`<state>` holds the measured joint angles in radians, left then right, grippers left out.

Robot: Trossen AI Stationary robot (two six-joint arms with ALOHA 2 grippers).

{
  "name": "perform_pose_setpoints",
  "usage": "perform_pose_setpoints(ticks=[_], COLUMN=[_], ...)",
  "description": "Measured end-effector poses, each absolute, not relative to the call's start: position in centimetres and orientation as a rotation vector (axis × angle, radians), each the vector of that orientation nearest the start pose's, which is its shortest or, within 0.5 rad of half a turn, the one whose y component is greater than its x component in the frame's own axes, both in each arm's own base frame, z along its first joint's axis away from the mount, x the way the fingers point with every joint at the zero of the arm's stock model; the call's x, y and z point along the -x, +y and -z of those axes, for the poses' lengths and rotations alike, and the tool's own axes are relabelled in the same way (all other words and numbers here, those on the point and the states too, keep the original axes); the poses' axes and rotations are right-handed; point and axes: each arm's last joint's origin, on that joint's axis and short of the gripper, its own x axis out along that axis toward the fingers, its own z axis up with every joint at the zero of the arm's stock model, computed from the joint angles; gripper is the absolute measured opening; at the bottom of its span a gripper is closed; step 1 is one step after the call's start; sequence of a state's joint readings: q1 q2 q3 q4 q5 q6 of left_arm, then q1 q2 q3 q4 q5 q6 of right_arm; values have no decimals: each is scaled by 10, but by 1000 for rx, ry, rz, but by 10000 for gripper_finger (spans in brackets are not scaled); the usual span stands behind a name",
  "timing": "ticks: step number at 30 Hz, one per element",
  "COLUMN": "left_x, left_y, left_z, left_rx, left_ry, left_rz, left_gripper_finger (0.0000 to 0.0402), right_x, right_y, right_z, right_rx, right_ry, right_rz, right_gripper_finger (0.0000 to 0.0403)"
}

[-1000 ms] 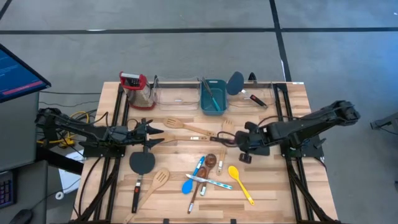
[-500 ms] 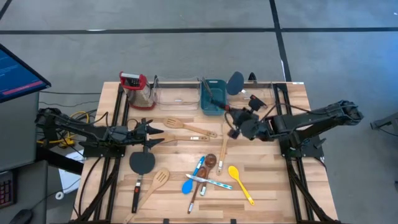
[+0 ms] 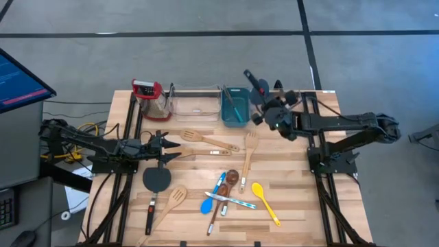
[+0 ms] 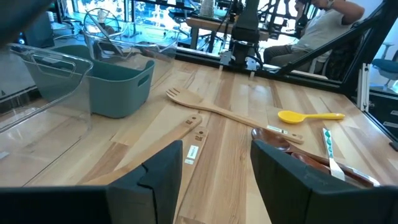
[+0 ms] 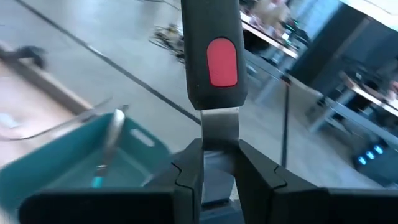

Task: Pick & Place Kitchen Items
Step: Put the black spatula into the right transparent bin

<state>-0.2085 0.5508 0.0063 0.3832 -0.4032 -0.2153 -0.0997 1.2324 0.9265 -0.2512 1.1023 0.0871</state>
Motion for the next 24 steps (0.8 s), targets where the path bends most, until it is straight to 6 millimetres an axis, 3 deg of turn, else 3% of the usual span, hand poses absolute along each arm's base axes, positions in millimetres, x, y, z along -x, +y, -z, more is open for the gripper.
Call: perform_pose_setpoints(ticks=[5,13,16,24], left_x=[-128,-128,-128,-128], left_y=[-16,-15,-16,-16], left_z=[-151,-151,-151,-151], left_rx=[166,165,165,166], left_ry=[132,133,133,132], left_rz=[-210,-211,-210,-210], left_gripper_finger=[177,177,177,177], right_x=[-244,-241,-237,-217], right_y=[-78,-108,-118,-144], right_z=[-290,-254,-252,-236], right_rx=[198,171,205,206], right_ry=[494,513,441,459], right_rz=[1285,1158,1172,1198], right_gripper_finger=[61,57,57,57])
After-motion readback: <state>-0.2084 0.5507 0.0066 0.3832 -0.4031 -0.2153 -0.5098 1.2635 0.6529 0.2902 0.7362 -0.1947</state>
